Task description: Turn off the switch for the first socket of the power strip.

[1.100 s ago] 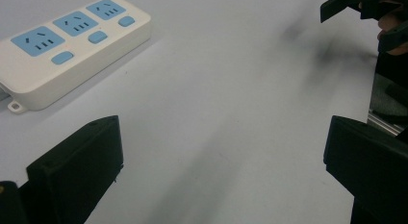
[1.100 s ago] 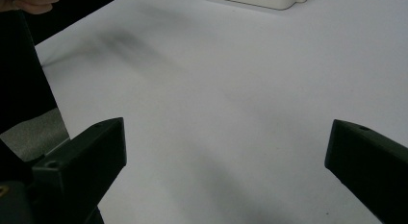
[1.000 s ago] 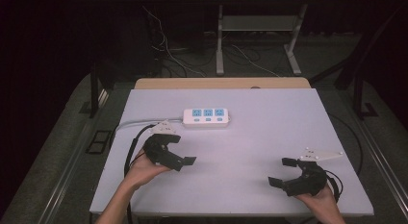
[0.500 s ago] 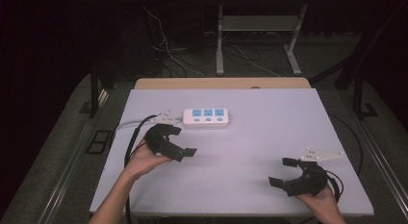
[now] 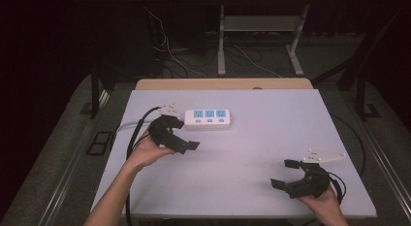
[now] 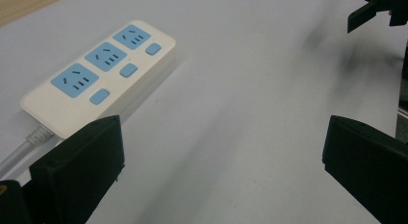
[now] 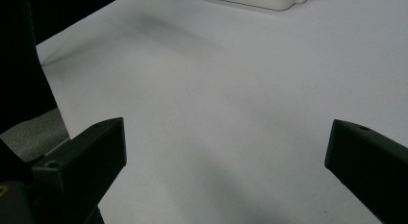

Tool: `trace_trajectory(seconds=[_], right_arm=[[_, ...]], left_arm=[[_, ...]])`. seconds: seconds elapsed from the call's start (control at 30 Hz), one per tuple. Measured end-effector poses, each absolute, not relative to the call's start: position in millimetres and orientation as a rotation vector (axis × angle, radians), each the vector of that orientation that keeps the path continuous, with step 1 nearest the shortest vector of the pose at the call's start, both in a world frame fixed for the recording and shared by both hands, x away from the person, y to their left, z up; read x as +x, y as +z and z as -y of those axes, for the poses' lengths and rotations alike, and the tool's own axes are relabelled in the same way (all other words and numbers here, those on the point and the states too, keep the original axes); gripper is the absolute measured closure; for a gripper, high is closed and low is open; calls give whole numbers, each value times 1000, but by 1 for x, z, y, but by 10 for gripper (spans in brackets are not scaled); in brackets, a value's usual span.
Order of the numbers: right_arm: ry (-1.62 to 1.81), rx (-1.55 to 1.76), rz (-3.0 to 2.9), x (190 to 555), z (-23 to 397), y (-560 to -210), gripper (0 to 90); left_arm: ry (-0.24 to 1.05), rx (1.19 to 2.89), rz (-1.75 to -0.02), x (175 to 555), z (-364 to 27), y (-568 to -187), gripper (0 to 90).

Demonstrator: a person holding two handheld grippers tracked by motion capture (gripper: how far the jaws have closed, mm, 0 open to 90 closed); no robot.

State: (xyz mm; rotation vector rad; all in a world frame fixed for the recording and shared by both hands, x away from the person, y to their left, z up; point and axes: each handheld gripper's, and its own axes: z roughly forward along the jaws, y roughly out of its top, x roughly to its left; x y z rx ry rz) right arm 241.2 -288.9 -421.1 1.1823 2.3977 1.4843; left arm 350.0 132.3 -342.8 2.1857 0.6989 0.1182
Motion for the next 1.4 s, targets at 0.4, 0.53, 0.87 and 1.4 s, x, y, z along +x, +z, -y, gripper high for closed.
trace_trajectory(seconds=[0.4, 0.53, 0.87, 1.4], right_arm=[[1483, 1184, -2399, 241, 289, -421, 5], [1483, 1183, -2399, 241, 289, -422, 6], [1483, 1181, -2404, 241, 290, -422, 6], [1486, 1189, -2402, 241, 290, -423, 5]], left_arm=[[119, 2202, -701, 367, -130, -341, 0], [126, 2207, -703, 373, -130, -339, 0], [125, 2209, -716, 389, -129, -337, 4], [144, 2256, -714, 414, -123, -327, 20]])
